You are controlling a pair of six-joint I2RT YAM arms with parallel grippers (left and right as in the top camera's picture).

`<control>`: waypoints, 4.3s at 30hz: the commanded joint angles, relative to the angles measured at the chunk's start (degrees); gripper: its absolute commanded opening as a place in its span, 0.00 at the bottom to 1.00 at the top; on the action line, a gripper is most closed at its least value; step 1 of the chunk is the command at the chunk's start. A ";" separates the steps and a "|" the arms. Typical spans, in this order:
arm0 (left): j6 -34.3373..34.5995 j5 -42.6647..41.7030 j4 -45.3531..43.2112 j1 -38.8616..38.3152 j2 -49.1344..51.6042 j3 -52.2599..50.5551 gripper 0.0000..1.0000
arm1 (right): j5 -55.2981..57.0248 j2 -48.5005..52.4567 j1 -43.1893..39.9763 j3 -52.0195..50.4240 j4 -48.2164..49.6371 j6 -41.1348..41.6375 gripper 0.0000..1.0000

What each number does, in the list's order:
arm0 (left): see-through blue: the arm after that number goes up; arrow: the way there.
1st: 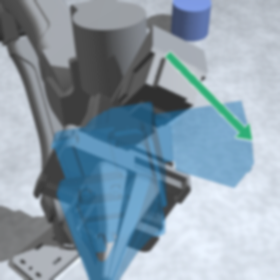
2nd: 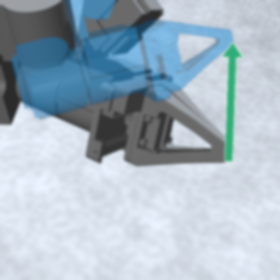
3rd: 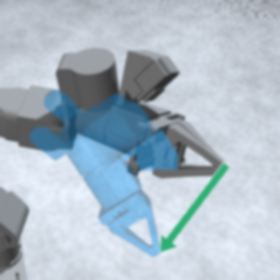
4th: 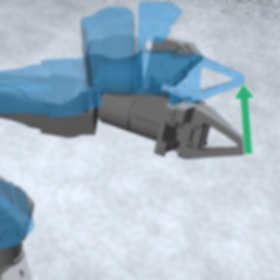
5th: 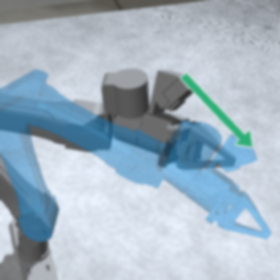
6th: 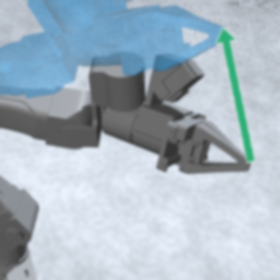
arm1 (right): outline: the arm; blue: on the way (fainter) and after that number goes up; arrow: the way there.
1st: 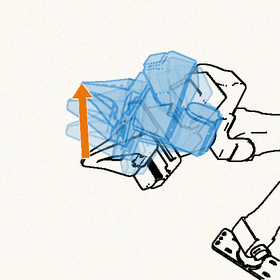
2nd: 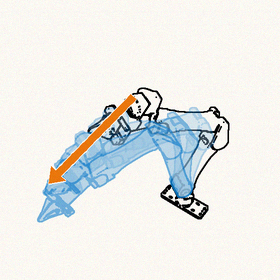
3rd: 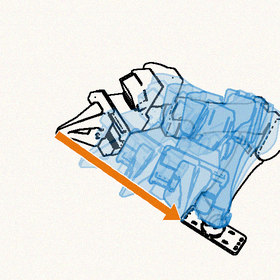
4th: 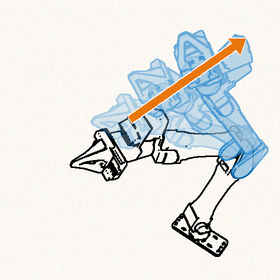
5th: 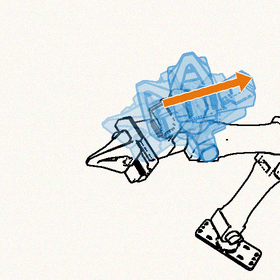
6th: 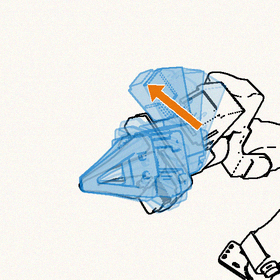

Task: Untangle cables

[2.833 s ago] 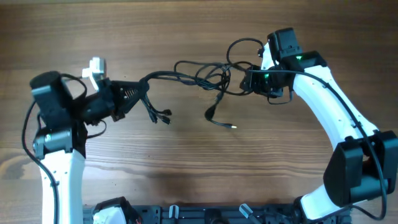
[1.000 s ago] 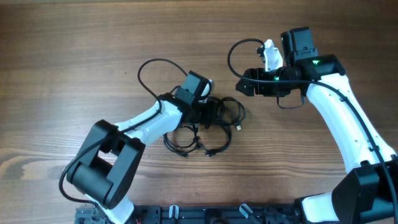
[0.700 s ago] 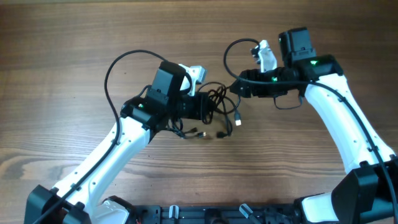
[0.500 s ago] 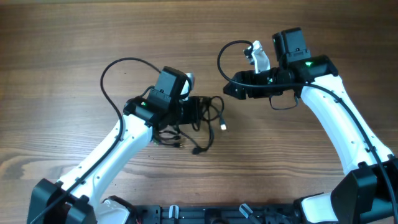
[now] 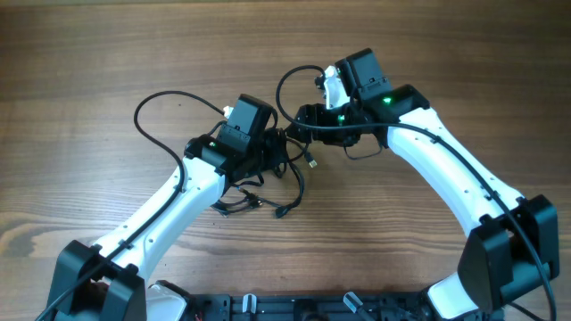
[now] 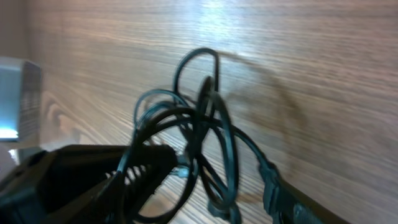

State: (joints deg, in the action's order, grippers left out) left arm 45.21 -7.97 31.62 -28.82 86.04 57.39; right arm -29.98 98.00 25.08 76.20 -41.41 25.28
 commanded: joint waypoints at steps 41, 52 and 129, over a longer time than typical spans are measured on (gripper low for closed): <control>-4.74 -8.81 -2.47 -0.13 -4.61 0.55 0.04 | 12.63 4.55 1.38 0.17 -2.54 1.88 0.46; -4.72 -10.14 2.86 7.43 -24.35 0.55 0.04 | 14.12 8.68 1.31 0.17 -0.02 3.80 0.07; 15.91 -5.44 -25.99 -17.25 21.97 -0.11 0.40 | 3.65 -2.73 -24.57 12.39 -10.56 -2.62 1.00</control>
State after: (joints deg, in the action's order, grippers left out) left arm 58.67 -14.37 6.72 -45.91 106.26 57.28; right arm -27.27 95.57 0.54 87.48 -51.88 23.29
